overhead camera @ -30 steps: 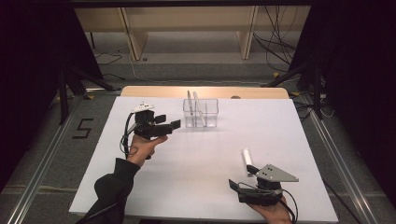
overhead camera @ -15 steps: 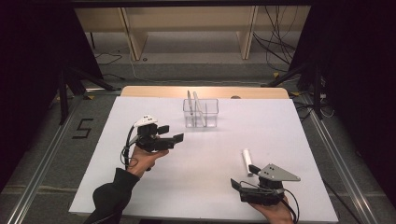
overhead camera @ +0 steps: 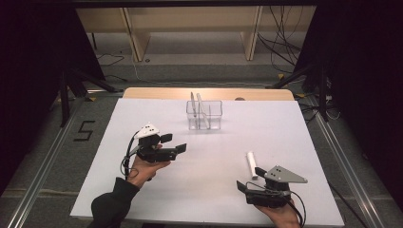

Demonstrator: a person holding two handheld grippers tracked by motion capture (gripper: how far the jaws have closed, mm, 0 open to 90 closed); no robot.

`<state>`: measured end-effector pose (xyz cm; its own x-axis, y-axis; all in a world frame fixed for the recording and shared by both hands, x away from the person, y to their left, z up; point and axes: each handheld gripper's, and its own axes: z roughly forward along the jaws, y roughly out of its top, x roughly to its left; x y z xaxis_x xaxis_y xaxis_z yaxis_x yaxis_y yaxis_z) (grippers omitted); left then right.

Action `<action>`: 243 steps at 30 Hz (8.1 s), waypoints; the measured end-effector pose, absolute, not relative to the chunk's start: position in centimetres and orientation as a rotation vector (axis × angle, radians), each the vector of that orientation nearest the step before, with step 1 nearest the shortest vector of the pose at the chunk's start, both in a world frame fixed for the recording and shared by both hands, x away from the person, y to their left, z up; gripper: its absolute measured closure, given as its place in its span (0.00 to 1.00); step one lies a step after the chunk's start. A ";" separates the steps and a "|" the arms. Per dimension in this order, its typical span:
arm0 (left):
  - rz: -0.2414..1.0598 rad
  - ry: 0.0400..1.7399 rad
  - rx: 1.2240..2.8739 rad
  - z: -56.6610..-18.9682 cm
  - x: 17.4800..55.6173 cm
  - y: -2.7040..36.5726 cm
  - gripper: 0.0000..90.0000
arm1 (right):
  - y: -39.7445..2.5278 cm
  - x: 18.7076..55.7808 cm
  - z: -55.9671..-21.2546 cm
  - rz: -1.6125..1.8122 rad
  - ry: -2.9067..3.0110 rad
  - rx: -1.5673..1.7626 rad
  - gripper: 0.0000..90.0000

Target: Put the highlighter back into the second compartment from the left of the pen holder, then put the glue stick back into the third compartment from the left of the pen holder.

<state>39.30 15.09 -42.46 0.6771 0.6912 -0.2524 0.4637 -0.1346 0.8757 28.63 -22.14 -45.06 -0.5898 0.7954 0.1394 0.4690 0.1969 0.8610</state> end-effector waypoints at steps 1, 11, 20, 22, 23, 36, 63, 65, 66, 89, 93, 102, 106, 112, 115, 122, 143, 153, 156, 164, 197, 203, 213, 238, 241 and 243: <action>0.254 0.923 1.777 -42.5 39.2 15.1 0.25 | -22.2 28.7 -45.1 1.345 2.140 1.197 0.19; 0.260 0.914 1.794 -43.4 37.7 15.5 0.24 | -22.5 28.9 -45.2 1.321 2.131 1.232 0.19; 0.308 0.878 1.821 -43.9 36.2 15.9 0.21 | -23.0 29.1 -45.3 1.282 2.112 1.274 0.20; 0.315 0.870 1.829 -44.1 35.8 15.9 0.21 | -23.1 29.2 -45.3 1.270 2.112 1.286 0.20; 0.313 0.870 1.828 -44.2 35.7 15.9 0.20 | -23.1 29.2 -45.4 1.264 2.113 1.292 0.20; 0.325 0.863 1.819 -44.8 34.2 16.7 0.20 | -23.1 29.4 -45.5 1.234 2.124 1.305 0.20; 0.346 0.847 1.823 -45.1 33.0 17.2 0.19 | -24.3 34.3 -44.4 1.038 2.138 1.486 0.30; 0.343 0.846 1.825 -45.2 32.9 17.3 0.19 | -24.0 34.9 -44.6 1.014 2.158 1.479 0.31; 0.341 0.849 1.823 -45.2 32.9 17.3 0.19 | -23.7 35.2 -44.7 1.000 2.165 1.487 0.31; 0.341 0.842 1.828 -45.4 32.6 17.2 0.19 | -22.2 39.1 -46.1 0.806 2.239 1.565 0.48; 0.338 0.843 1.827 -45.4 32.6 17.3 0.19 | -22.1 39.3 -46.4 0.782 2.241 1.574 0.49; 0.334 0.840 1.829 -45.4 32.5 17.2 0.19 | -22.0 39.8 -46.8 0.758 2.256 1.575 0.53; 0.333 0.841 1.829 -45.4 32.5 17.2 0.19 | -22.0 39.9 -46.9 0.751 2.254 1.586 0.56; 0.333 0.840 1.832 -45.4 32.5 17.2 0.19 | -21.6 39.9 -47.0 0.730 2.262 1.586 0.58; 0.333 0.839 1.833 -45.4 32.5 17.2 0.19 | -21.4 39.8 -47.1 0.710 2.263 1.588 0.61; 0.332 0.838 1.833 -45.4 32.5 17.2 0.19 | -21.2 39.6 -47.1 0.666 2.258 1.579 0.66; 0.327 0.837 1.837 -45.4 32.5 17.1 0.19 | -21.1 39.6 -47.0 0.624 2.257 1.579 0.75; 0.327 0.838 1.836 -45.4 32.5 17.2 0.19 | -21.3 39.4 -46.8 0.666 2.280 1.556 0.75; 0.328 0.839 1.836 -45.4 32.5 17.2 0.19 | -21.4 39.3 -46.7 0.685 2.280 1.551 0.75; 0.328 0.841 1.834 -45.5 32.6 17.3 0.19 | -21.6 39.1 -46.4 0.742 2.276 1.536 0.75; 0.331 0.834 1.838 -45.4 32.5 17.3 0.19 | -22.2 37.3 -45.1 1.007 2.141 1.305 0.76; 0.329 0.835 1.840 -45.5 32.5 17.2 0.19 | -22.4 37.2 -44.6 1.076 2.086 1.295 0.76; 0.332 0.832 1.836 -45.5 32.5 17.2 0.19 | -22.2 37.9 -43.4 1.147 2.027 1.295 0.76; 0.339 0.825 1.819 -45.3 32.5 17.4 0.19 | -19.4 42.3 -40.4 1.270 1.977 1.329 0.76; 0.340 0.824 1.819 -45.3 32.5 17.5 0.19 | -19.1 42.8 -40.1 1.272 1.976 1.324 0.76; 0.340 0.822 1.820 -45.3 32.5 17.4 0.19 | -18.8 43.2 -39.8 1.279 1.970 1.324 0.76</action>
<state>32.47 17.42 -45.30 0.7227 0.6752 -0.1478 0.3739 -0.2020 0.9052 43.18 -18.78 -39.79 -0.4435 0.8870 0.1287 0.4784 0.1128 0.8709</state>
